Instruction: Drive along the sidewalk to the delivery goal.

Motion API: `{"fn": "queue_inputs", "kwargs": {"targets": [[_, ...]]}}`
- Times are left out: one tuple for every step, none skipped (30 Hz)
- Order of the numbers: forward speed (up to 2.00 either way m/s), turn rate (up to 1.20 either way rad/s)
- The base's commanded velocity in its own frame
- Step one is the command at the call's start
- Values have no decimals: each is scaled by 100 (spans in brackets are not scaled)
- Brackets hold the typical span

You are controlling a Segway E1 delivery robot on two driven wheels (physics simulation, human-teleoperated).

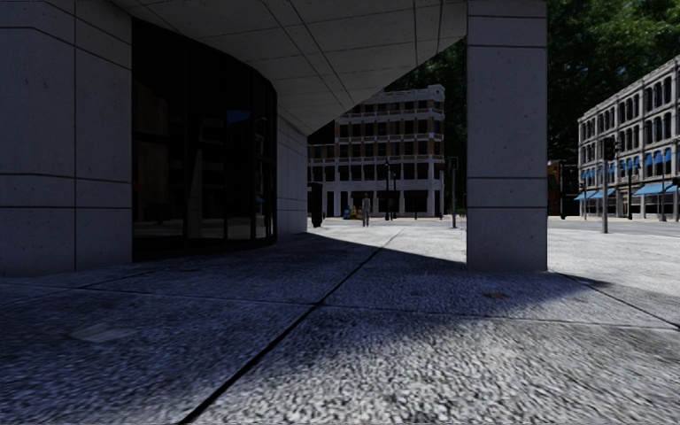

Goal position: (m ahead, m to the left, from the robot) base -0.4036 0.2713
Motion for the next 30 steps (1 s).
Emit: {"fn": "queue_inputs", "kwargs": {"targets": [[187,0],[187,0],[187,0],[179,0],[179,0],[165,0],[150,0],[128,0],[88,0],[9,0],[9,0],[0,0],[0,0],[0,0],[0,0],[0,0],[0,0],[0,0],[0,0],[0,0],[0,0],[0,0],[0,0],[0,0],[0,0],[0,0],[0,0],[0,0],[0,0],[0,0]]}}
